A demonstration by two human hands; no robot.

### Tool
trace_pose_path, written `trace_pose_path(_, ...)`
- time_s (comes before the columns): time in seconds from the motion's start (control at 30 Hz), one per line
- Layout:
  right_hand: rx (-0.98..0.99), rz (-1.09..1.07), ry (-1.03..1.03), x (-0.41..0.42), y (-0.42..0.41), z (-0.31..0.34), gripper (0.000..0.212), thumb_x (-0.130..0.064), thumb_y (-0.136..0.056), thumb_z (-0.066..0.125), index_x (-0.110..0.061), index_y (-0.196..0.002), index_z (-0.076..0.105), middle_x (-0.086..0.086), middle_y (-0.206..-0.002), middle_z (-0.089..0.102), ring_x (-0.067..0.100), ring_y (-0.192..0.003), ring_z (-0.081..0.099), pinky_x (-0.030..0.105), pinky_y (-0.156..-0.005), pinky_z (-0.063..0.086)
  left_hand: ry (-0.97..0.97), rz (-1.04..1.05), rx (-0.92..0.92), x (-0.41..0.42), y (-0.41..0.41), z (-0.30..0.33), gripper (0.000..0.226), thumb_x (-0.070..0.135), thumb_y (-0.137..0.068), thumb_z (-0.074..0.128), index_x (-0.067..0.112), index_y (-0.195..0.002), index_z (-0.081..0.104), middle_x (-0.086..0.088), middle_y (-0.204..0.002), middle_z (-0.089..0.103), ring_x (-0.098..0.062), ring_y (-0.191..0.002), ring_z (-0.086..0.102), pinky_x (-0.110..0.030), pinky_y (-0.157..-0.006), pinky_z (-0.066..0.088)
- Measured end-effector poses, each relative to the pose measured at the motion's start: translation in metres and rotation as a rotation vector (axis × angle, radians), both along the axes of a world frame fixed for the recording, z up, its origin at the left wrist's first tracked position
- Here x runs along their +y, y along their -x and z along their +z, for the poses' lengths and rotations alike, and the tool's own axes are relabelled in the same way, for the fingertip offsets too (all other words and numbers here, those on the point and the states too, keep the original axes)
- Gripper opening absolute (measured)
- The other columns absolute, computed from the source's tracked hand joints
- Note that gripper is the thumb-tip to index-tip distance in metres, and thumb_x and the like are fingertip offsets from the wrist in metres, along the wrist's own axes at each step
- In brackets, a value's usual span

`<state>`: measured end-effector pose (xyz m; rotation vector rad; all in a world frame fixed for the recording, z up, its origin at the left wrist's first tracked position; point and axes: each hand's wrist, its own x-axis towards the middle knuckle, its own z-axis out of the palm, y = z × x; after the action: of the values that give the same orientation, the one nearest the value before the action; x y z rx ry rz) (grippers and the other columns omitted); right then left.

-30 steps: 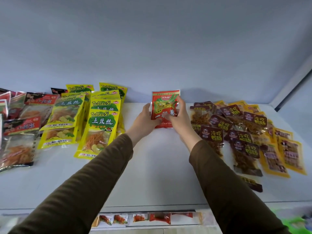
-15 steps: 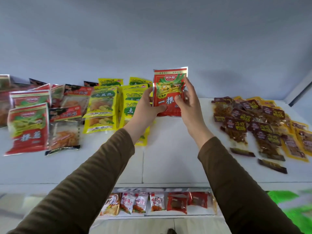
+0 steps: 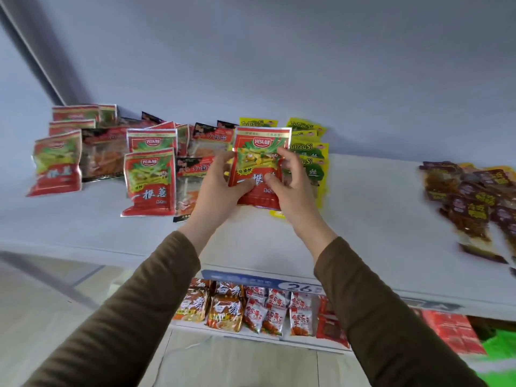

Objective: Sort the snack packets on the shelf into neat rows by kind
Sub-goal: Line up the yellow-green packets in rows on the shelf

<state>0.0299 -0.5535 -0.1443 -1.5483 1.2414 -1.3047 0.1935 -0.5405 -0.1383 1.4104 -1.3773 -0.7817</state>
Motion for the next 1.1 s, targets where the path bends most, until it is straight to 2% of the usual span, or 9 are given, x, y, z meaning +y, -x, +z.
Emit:
trace_pose_path(0.1, 0.037, 0.089, -0.011, 0.007, -0.030, -0.004, 0.051, -0.020, -0.097, 0.066, -0.034, -0.142, 0.046, -0.035, -0.123, 0.042, -0.005, -0.123, 0.046, 0.046, -0.107, 0.048, -0.002, 0.064, -0.036, 0.013, -0.030, -0.007, 0.059, 0.032, -0.091, 0.077, 0.027, -0.140, 0.046, 0.018, -0.113, 0.059, 0.010, -0.091, 0.063, -0.006, -0.061, 0.052)
trace_pose_path(0.17, 0.080, 0.130, 0.000, 0.011, -0.051, -0.007, 0.052, -0.019, -0.096, 0.067, -0.030, -0.143, 0.046, -0.028, -0.129, 0.045, -0.011, -0.120, 0.042, 0.044, -0.109, 0.046, -0.017, 0.104, -0.054, 0.021, -0.052, -0.011, 0.059, 0.034, -0.089, 0.078, 0.029, -0.139, 0.046, 0.020, -0.112, 0.058, 0.007, -0.092, 0.063, -0.008, -0.061, 0.052)
trace_pose_path(0.3, 0.145, 0.201, -0.021, 0.016, -0.100, -0.009, 0.057, -0.022, -0.095, 0.068, -0.028, -0.146, 0.042, -0.012, -0.148, 0.045, 0.004, -0.132, 0.041, 0.037, -0.111, 0.042, -0.055, 0.202, -0.062, 0.035, -0.107, -0.023, 0.056, 0.033, -0.086, 0.082, 0.037, -0.129, 0.047, 0.018, -0.107, 0.062, 0.006, -0.084, 0.066, -0.011, -0.059, 0.052)
trace_pose_path(0.43, 0.297, 0.260, -0.040, 0.021, -0.158, -0.014, 0.066, -0.019, -0.094, 0.070, -0.027, -0.150, 0.036, 0.001, -0.149, 0.048, 0.020, -0.130, 0.052, 0.038, -0.100, 0.053, -0.067, 0.299, -0.163, 0.044, -0.165, -0.034, 0.060, 0.037, -0.084, 0.082, 0.038, -0.132, 0.045, 0.021, -0.102, 0.058, 0.001, -0.084, 0.060, -0.018, -0.059, 0.045)
trace_pose_path(0.57, 0.522, 0.236, 0.031, 0.022, -0.206, -0.024, 0.076, -0.017, -0.094, 0.070, -0.020, -0.156, 0.027, 0.004, -0.158, 0.039, 0.025, -0.143, 0.038, 0.039, -0.115, 0.035, -0.094, 0.286, -0.224, 0.040, -0.209, -0.043, 0.064, 0.037, -0.085, 0.082, 0.033, -0.136, 0.043, 0.012, -0.105, 0.060, -0.004, -0.088, 0.060, -0.024, -0.060, 0.047)
trace_pose_path(0.7, 0.835, 0.086, 0.110, 0.023, -0.230, -0.033, 0.078, -0.027, -0.096, 0.066, -0.018, -0.159, 0.021, 0.007, -0.161, 0.033, 0.034, -0.148, 0.028, 0.053, -0.118, 0.027, -0.119, 0.188, -0.285, 0.033, -0.229, -0.050, 0.072, 0.034, -0.083, 0.084, 0.026, -0.141, 0.042, 0.000, -0.121, 0.059, -0.021, -0.100, 0.063, -0.034, -0.073, 0.054)
trace_pose_path(0.83, 0.999, -0.043, 0.113, 0.029, -0.234, -0.038, 0.070, -0.041, -0.098, 0.059, -0.021, -0.157, 0.026, 0.004, -0.162, 0.031, 0.032, -0.145, 0.028, 0.054, -0.114, 0.033, -0.115, 0.118, -0.368, 0.028, -0.239, -0.052, 0.079, 0.038, -0.080, 0.086, 0.023, -0.143, 0.042, -0.005, -0.134, 0.056, -0.028, -0.115, 0.058, -0.049, -0.094, 0.054)
trace_pose_path(0.97, 1.056, -0.071, 0.123, 0.041, -0.228, -0.045, 0.065, -0.047, -0.098, 0.053, -0.024, -0.155, 0.031, 0.000, -0.161, 0.031, 0.030, -0.140, 0.031, 0.054, -0.112, 0.034, -0.109, 0.064, -0.412, 0.029, -0.243, -0.058, 0.079, 0.036, -0.076, 0.089, 0.019, -0.138, 0.043, -0.007, -0.135, 0.049, -0.027, -0.124, 0.048, -0.040, -0.098, 0.043)
trace_pose_path(1.1, 1.120, -0.065, 0.105, 0.053, -0.229, -0.053, 0.078, -0.059, -0.093, 0.053, -0.022, -0.157, 0.026, -0.001, -0.164, 0.024, 0.032, -0.142, 0.027, 0.055, -0.112, 0.030, -0.108, 0.021, -0.504, 0.029, -0.246, -0.060, 0.086, 0.042, -0.074, 0.088, 0.020, -0.141, 0.038, -0.009, -0.136, 0.048, -0.029, -0.127, 0.042, -0.045, -0.101, 0.040)
